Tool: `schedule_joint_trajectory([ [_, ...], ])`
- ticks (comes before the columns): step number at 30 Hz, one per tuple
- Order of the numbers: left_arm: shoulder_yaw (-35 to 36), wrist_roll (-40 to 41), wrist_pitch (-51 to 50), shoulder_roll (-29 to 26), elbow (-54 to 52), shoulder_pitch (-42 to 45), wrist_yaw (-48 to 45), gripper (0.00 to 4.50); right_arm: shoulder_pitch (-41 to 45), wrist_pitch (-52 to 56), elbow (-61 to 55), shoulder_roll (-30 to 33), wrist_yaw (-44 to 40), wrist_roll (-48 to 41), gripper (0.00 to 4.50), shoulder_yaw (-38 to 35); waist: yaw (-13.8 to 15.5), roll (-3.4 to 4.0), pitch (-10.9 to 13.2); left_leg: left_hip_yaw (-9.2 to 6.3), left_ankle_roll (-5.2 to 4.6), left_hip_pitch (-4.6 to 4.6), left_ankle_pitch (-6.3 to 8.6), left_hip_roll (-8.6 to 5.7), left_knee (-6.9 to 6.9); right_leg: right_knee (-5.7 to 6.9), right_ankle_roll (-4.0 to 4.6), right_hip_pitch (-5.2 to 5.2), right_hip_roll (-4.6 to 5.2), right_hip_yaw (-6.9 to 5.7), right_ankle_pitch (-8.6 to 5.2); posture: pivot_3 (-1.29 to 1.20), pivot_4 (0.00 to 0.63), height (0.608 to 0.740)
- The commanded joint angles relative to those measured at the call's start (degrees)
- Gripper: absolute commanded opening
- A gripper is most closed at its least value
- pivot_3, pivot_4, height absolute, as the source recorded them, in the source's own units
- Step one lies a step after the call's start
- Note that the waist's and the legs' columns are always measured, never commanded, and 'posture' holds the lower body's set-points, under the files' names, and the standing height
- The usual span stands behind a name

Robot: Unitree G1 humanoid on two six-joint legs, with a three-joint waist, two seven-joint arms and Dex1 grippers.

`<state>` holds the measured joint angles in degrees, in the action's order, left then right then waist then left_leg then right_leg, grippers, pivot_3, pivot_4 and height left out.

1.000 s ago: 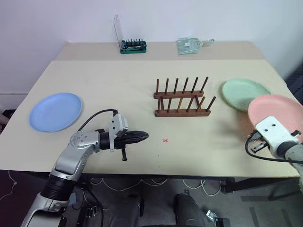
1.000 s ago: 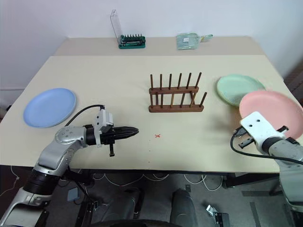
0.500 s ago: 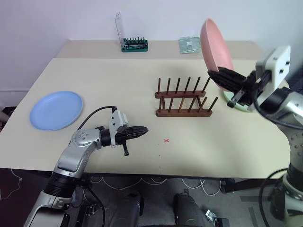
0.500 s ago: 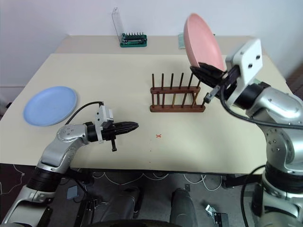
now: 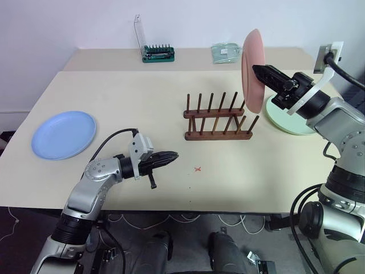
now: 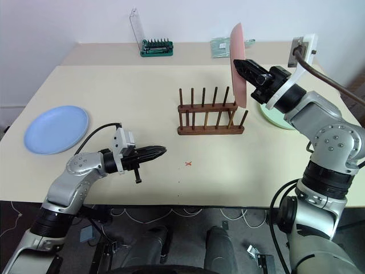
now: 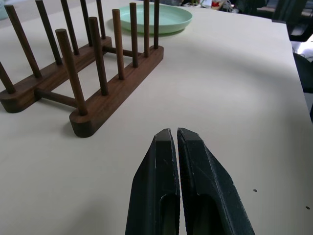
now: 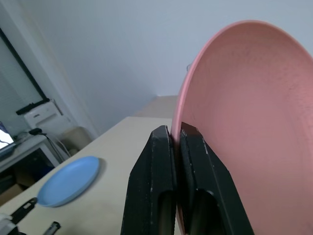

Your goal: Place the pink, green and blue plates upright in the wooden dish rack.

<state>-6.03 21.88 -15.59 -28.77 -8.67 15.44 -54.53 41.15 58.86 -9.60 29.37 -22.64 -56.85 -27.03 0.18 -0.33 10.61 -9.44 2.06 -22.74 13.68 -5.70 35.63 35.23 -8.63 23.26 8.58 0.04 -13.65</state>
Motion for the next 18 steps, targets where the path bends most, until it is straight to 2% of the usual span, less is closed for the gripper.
schedule_joint_trajectory([
  [1,0.5,0.6,0.1,0.1,-1.8,0.4,0.1,0.13,2.2,0.2,0.8,-1.2,3.7,-4.2,0.1,-2.5,0.0,0.0,0.0,0.01,0.0,0.0,0.0,0.0,0.0,0.0,0.0,0.0,0.0,0.0,0.0,0.0,0.15,0.74],
  [8,0.6,0.7,0.0,0.1,-1.3,0.8,-0.4,0.13,0.9,-0.1,1.7,-0.8,5.6,-6.3,0.1,-1.7,-0.1,0.01,0.0,0.01,0.0,0.0,0.0,0.0,0.01,0.0,0.01,0.0,0.0,0.0,0.01,0.0,0.15,0.74],
  [14,0.4,0.5,0.0,0.2,-1.4,1.1,-0.4,0.13,1.2,-1.4,9.4,-0.2,6.8,-5.5,0.1,-2.9,-0.5,0.01,0.0,0.02,0.0,0.01,-0.01,-0.01,0.03,0.01,0.01,-0.03,0.0,0.0,0.01,0.0,0.15,0.74],
  [17,0.4,0.5,0.0,0.2,-1.4,1.1,-0.3,0.13,0.7,-2.1,11.8,0.6,6.1,-4.9,1.01,-2.9,-0.9,0.02,0.0,0.01,0.0,0.02,-0.01,-0.01,0.03,0.01,0.01,-0.05,0.0,0.0,0.01,0.0,0.15,0.74],
  [18,0.4,0.5,0.0,0.2,-1.5,1.0,-0.3,0.13,0.5,-2.3,12.0,0.9,5.8,-4.6,1.47,-2.8,-1.0,0.03,0.0,0.02,0.0,0.02,-0.01,-0.01,0.04,0.01,0.01,-0.05,0.0,0.0,0.02,0.0,0.15,0.74],
])
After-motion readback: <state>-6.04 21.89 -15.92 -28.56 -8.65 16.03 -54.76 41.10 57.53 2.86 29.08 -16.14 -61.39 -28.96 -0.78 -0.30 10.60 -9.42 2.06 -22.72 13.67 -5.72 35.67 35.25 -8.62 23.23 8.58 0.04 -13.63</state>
